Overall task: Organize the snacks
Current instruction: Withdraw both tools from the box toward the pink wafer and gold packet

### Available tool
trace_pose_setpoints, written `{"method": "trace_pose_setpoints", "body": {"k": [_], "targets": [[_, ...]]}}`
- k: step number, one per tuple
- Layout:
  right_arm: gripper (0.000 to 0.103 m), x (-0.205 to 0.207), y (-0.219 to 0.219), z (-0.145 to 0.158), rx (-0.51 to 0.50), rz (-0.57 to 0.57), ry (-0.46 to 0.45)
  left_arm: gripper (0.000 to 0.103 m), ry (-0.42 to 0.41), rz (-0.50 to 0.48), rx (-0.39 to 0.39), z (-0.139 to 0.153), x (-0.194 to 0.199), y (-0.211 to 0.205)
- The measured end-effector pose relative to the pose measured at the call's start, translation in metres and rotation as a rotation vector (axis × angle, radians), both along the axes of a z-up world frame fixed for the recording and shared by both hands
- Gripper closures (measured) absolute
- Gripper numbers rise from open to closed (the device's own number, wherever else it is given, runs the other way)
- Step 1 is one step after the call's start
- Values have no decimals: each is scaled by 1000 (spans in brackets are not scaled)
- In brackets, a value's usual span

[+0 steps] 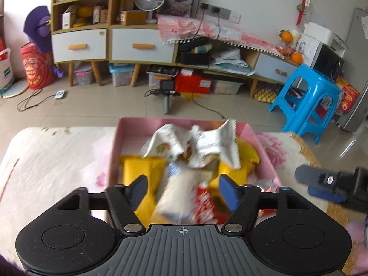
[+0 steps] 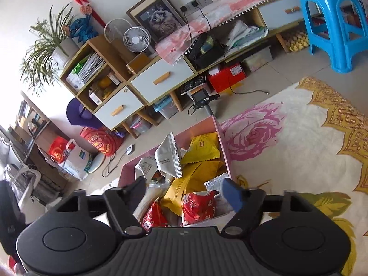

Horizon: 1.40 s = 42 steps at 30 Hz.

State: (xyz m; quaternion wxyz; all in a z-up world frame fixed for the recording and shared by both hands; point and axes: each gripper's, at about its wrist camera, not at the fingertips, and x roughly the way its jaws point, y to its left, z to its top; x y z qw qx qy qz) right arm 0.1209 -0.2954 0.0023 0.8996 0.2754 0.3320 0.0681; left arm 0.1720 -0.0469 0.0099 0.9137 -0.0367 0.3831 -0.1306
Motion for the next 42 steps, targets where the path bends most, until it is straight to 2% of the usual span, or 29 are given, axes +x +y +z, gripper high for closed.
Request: {"method": "trace_pose_setpoints", "body": {"k": [2, 4, 6, 12, 17, 20, 22, 27, 30, 32, 36, 39, 42], "targets": [[29, -3, 4, 2, -21, 11, 1, 32, 12, -1, -1, 1, -8, 11], [26, -5, 8, 3, -34, 19, 4, 23, 19, 9, 8, 1, -16, 22], [22, -9, 12, 5, -51, 25, 7, 19, 15, 25, 21, 2, -25, 32], [14, -17, 26, 9, -127, 27, 22, 13, 41, 67, 65, -1, -45, 61], [12, -26, 34, 10, -188, 34, 25, 11, 78, 104, 106, -9, -58, 78], [12, -30, 41, 9, -219, 44, 36, 11, 143, 172, 129, -19, -61, 86], [12, -33, 47, 7, -254, 51, 49, 11, 182, 210, 114, -28, -61, 91], [12, -38, 62, -6, -338, 91, 112, 11, 210, 269, 67, -43, -61, 100], [12, -40, 69, -17, -383, 106, 154, 11, 224, 309, -3, -50, -54, 103], [12, -40, 73, -26, -409, 118, 190, 11, 221, 326, -43, -57, -51, 104], [12, -40, 84, -41, -440, 155, 235, 11, 192, 337, -2, -63, -46, 93], [12, -39, 92, -47, -454, 166, 237, 13, 154, 338, 26, -63, -45, 90], [12, -36, 100, -53, -462, 187, 238, 14, 156, 326, 45, -66, -45, 89]]}}
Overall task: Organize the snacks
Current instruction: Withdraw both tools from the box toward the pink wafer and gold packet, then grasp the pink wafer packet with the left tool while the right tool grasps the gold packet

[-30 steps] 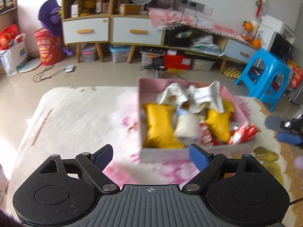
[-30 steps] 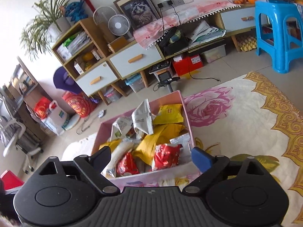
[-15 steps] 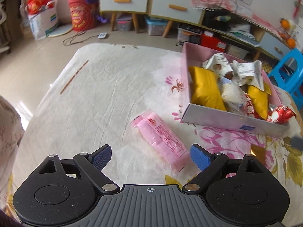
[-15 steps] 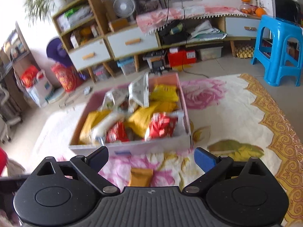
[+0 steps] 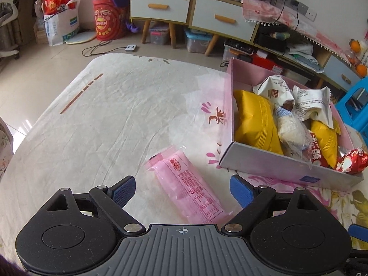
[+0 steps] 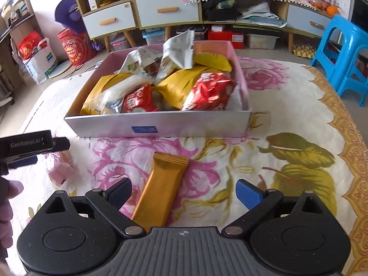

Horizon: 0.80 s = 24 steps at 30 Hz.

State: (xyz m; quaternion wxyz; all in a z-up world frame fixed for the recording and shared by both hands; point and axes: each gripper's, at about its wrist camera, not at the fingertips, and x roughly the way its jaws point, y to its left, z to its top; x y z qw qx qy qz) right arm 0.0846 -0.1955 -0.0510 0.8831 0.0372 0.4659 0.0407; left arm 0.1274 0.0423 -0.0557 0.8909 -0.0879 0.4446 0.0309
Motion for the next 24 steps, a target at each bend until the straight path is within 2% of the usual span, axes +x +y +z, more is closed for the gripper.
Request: {"method": "trace_pose_setpoints", "body": {"k": [5, 9, 14, 24], "targets": [[13, 3, 13, -10, -46, 42, 16, 19, 53, -32, -2, -9, -1, 2], [13, -2, 14, -15, -93, 80, 9, 24, 47, -113, 60, -10, -7, 2], [13, -9, 0, -15, -94, 100, -7, 29, 55, -187, 89, -8, -15, 12], [14, -16, -21, -17, -74, 114, -47, 30, -1, -259, 4, -8, -21, 27]]}}
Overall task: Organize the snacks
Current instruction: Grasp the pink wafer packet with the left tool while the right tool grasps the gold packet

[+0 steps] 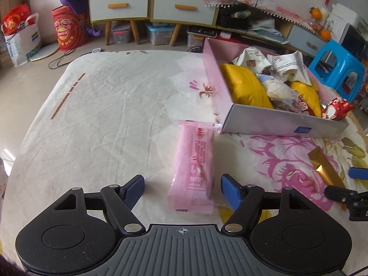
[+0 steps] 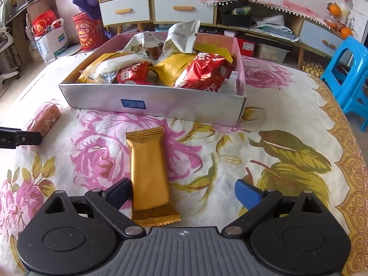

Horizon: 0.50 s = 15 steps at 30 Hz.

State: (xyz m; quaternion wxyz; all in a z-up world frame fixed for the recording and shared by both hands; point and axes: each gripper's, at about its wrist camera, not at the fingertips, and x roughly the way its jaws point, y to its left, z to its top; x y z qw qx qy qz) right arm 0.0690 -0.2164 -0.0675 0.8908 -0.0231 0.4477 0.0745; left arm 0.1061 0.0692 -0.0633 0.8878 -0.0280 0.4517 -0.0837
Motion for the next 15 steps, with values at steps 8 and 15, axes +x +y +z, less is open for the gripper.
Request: {"method": "trace_pose_setpoints", "body": {"k": [8, 15], "targets": [[20, 4, 21, 1, 28, 86, -31, 39, -20, -50, 24, 1, 1, -24], [42, 5, 29, 3, 30, 110, -59, 65, -16, -8, 22, 1, 4, -17]]}}
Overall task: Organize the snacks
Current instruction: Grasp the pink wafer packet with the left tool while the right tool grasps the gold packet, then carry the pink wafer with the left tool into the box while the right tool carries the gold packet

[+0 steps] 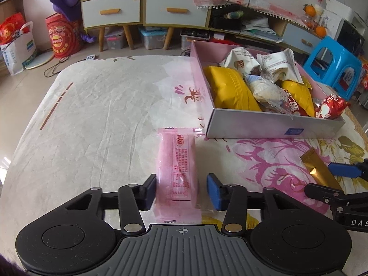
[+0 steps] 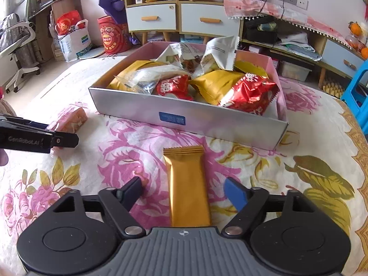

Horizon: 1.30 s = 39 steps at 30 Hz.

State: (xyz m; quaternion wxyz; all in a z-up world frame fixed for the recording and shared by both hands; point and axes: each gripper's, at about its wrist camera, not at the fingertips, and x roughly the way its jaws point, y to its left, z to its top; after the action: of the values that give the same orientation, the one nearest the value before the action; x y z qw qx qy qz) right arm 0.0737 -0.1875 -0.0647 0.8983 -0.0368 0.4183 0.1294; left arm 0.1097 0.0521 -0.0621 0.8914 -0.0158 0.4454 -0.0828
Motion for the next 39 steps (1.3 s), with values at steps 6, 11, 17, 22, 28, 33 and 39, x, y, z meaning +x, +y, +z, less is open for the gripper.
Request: {"method": "trace_pose_setpoints", "body": {"k": [6, 11, 17, 22, 28, 33, 39], "targets": [[77, -2, 8, 3, 3, 42, -16, 73, 6, 16, -14, 2, -2, 3], [82, -3, 16, 6, 2, 67, -13, 73, 13, 15, -29, 7, -4, 2], [82, -6, 20, 15, 30, 78, -20, 73, 5, 22, -49, 15, -8, 4], [82, -8, 21, 25, 59, 82, -36, 73, -2, 38, -69, 23, -9, 9], [82, -7, 21, 36, 90, 74, -65, 73, -30, 57, -103, 36, -10, 15], [82, -1, 15, 48, 116, 44, -104, 73, -83, 64, -143, 50, -11, 17], [82, 13, 0, 59, 163, -25, -128, 73, -124, 70, -180, 61, -7, 10]]}}
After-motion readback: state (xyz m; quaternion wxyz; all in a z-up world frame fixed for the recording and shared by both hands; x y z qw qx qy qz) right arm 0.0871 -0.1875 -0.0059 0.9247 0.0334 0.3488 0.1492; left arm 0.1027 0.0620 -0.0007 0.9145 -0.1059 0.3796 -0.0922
